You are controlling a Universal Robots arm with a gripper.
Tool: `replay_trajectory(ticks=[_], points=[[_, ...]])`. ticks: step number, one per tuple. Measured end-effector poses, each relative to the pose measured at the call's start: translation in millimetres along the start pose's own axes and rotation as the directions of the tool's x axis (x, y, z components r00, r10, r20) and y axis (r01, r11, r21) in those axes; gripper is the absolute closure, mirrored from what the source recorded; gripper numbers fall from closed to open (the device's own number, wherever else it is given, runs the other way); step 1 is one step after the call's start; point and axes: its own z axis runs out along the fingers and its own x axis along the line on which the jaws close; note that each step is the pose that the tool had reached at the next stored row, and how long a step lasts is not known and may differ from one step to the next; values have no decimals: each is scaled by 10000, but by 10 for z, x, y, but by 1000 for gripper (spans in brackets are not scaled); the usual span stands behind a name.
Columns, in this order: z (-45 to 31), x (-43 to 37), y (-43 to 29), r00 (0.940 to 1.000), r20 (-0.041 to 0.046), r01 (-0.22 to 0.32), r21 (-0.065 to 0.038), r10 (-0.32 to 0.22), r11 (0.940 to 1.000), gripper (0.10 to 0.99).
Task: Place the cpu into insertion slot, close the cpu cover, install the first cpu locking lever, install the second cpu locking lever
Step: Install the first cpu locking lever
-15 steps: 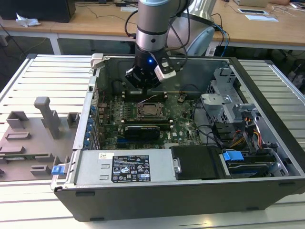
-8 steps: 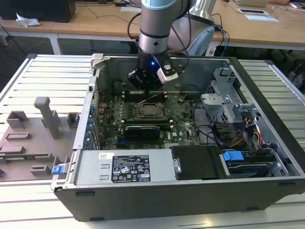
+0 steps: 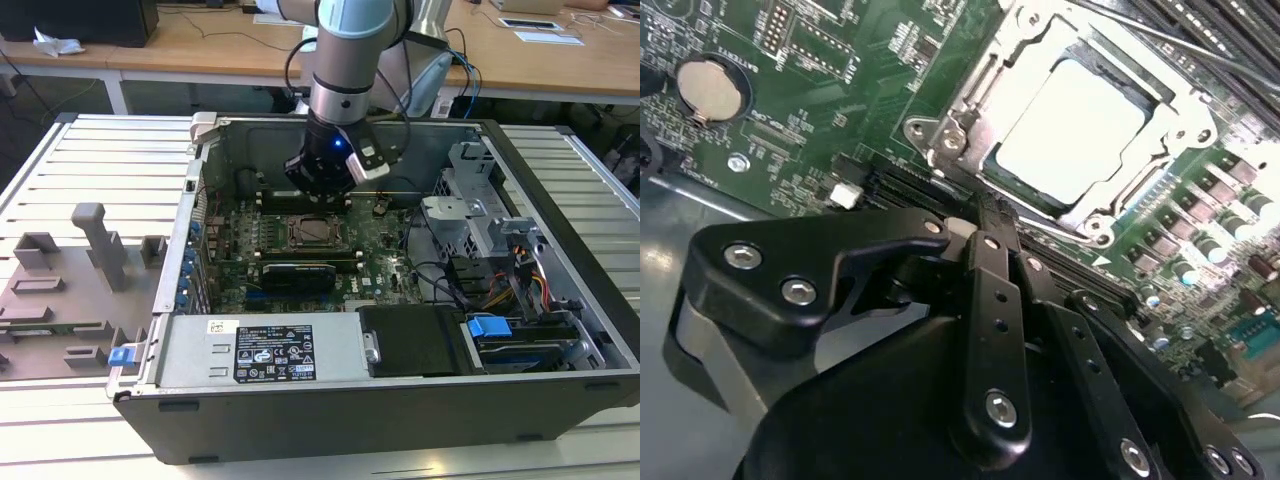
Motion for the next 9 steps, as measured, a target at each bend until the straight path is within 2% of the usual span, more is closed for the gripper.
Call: replay_trajectory(ticks=[5, 9], points=[[39, -47, -3, 10000, -5, -1, -1, 1, 10000, 980], [42, -52, -4, 10000, -7, -3, 2, 3, 10000, 980]])
